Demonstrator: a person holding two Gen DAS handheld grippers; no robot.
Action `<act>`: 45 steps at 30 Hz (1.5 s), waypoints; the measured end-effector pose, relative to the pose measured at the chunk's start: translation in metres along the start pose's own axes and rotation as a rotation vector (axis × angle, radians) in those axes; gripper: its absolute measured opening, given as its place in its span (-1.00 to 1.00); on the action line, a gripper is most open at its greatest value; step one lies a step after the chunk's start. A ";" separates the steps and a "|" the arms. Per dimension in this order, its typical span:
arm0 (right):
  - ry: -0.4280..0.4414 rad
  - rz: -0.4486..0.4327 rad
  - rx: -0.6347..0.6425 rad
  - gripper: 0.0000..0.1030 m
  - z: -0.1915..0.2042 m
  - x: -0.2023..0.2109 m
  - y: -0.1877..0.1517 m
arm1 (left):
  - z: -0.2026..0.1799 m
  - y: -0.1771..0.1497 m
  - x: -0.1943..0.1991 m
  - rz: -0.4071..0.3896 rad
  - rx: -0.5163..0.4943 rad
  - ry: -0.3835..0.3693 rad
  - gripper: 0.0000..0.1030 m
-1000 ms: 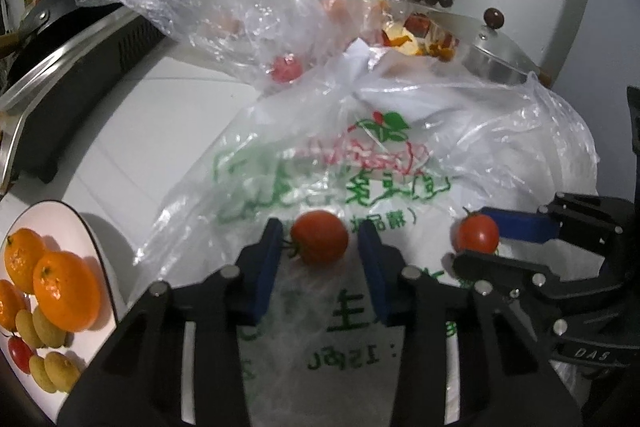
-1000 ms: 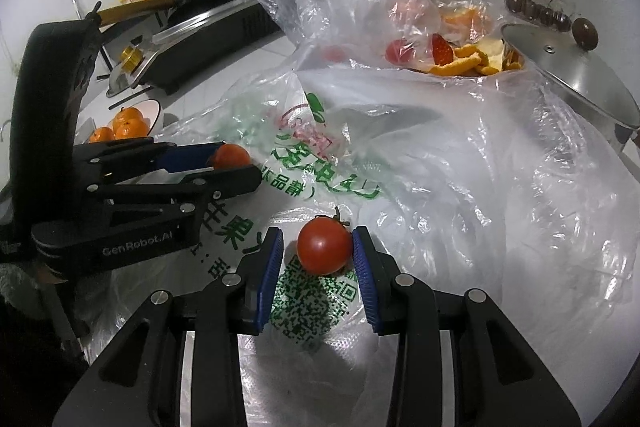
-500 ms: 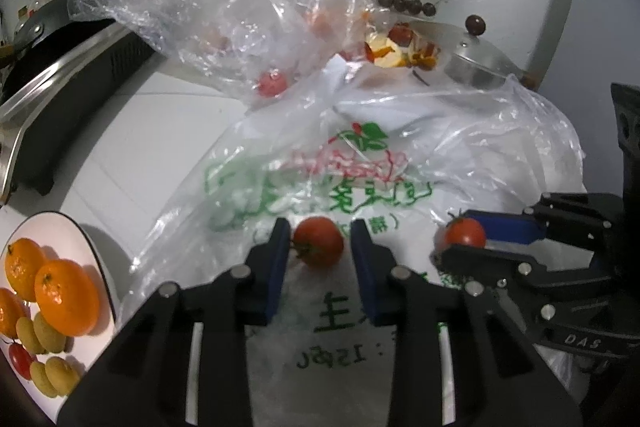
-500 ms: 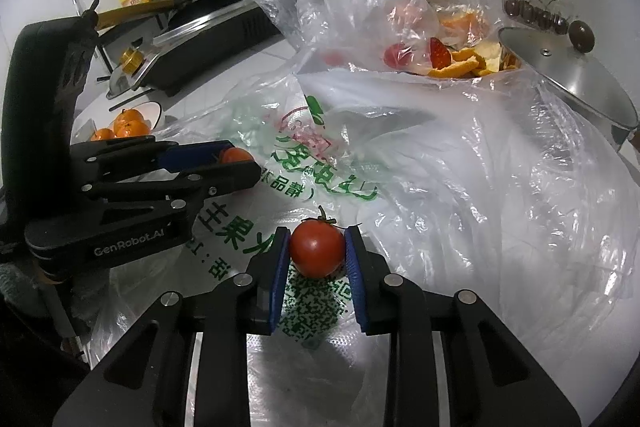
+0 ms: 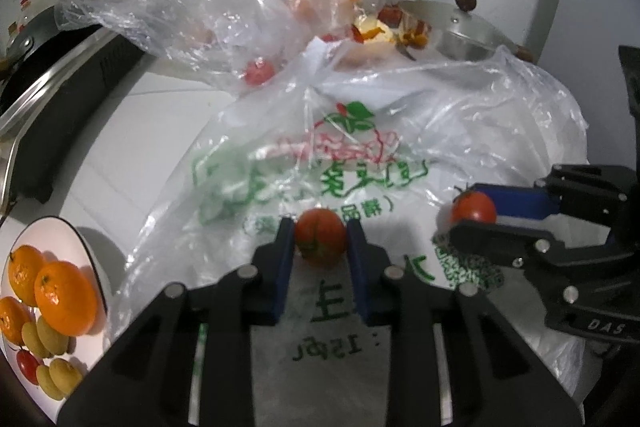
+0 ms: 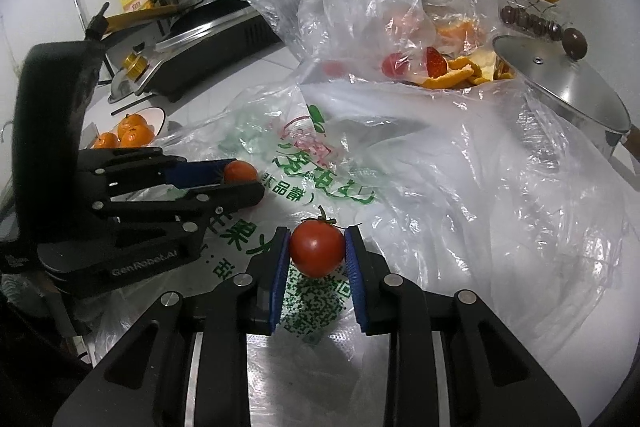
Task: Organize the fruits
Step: 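Carry the tomato onto the white plate with the left tool while the right tool carries its tomato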
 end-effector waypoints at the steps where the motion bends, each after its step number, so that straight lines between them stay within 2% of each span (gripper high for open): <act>1: 0.001 -0.001 -0.001 -0.43 0.000 0.000 0.000 | 0.000 0.000 -0.001 0.000 0.001 -0.001 -0.48; 12: -0.005 -0.018 -0.004 -0.43 -0.001 0.004 0.003 | -0.005 0.002 0.011 -0.043 -0.017 -0.022 -0.49; 30: -0.016 -0.064 0.037 -0.43 0.025 0.025 0.013 | 0.001 0.006 0.074 -0.163 0.020 -0.023 -0.49; 45: -0.005 -0.076 0.096 -0.43 0.061 0.031 0.017 | 0.021 -0.013 0.122 -0.224 0.045 0.040 -0.49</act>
Point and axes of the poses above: each gripper's, at about its wrist camera, not at the fingertips, and x roughly against the way its jaws point, z to its left, y to its top, the point moved 3 cm from there along -x, roughly the way its jaws point, and after that the axes turned 14 degrees about -z, right-handed, at the moved point
